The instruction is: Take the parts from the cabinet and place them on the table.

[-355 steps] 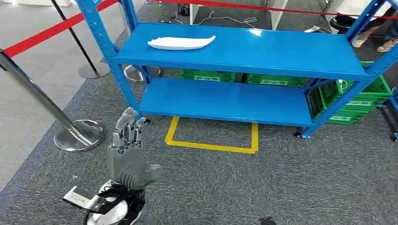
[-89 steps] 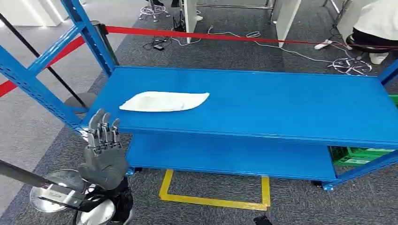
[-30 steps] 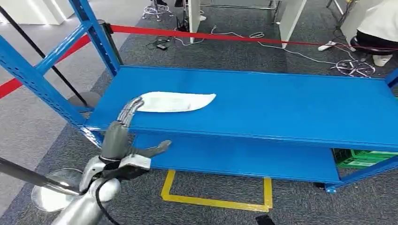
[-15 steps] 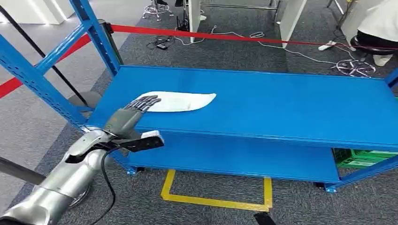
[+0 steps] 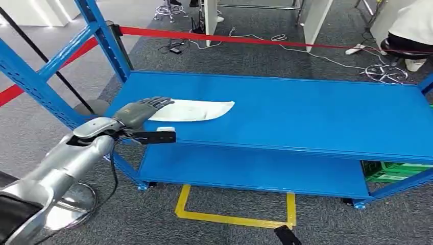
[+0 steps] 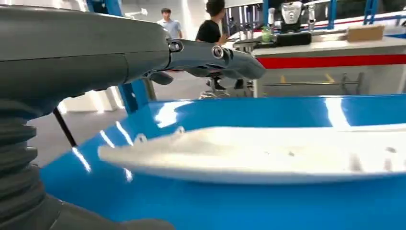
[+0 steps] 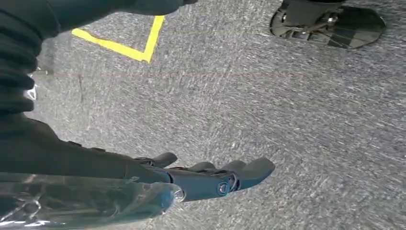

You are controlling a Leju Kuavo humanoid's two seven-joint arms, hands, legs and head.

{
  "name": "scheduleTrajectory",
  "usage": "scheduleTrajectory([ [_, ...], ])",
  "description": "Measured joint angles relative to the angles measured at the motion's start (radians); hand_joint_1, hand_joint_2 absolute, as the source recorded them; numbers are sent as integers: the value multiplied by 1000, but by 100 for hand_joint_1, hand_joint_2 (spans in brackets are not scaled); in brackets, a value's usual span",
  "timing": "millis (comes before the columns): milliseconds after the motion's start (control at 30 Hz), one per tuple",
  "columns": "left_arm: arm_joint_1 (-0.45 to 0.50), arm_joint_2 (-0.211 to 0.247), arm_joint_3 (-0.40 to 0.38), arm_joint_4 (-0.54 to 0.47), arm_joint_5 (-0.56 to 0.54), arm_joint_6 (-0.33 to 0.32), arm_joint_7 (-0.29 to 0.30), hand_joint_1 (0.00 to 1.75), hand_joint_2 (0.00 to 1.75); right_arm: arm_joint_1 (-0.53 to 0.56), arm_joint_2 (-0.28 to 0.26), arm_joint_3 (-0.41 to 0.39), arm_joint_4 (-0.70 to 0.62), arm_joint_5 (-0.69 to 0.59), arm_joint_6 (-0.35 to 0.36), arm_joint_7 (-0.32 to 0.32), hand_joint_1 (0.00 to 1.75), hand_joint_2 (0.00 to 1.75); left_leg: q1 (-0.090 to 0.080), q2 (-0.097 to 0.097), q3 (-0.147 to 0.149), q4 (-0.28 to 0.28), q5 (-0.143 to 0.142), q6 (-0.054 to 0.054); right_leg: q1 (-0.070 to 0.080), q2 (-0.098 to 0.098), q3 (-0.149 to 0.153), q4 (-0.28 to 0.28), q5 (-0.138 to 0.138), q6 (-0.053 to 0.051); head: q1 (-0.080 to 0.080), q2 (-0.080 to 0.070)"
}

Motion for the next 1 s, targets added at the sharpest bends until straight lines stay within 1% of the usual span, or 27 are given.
scheduleTrajectory([
  [100,-27,0,-13,37,-2,1,3,0,175,-2,0,2,0,1,2,0,0,175,0,0,0,0,0,0,0,0,0,0,0,0,0,0],
  [200,-45,-2,-28,74,-11,21,10,0,175,-5,0,8,0,2,2,0,0,175,0,0,0,0,0,0,0,0,-1,0,0,0,0,0],
  [300,-56,-18,-36,117,-29,70,29,0,175,-5,0,8,0,2,2,0,0,175,0,0,0,0,0,0,0,0,0,0,0,0,0,0],
  [500,-57,-47,-49,176,-50,140,48,0,175,-7,0,11,0,7,2,3,0,175,0,0,0,0,0,0,0,0,0,0,0,0,0,0],
  [833,-57,-50,-49,179,-50,143,48,0,175,-7,0,11,0,7,2,4,0,175,0,0,0,0,0,0,0,0,0,0,0,0,0,0],
  [1000,-57,-66,-53,206,-52,154,48,0,175,-9,0,15,0,9,2,9,0,175,0,0,-1,0,0,0,0,0,0,0,0,0,0,0],
])
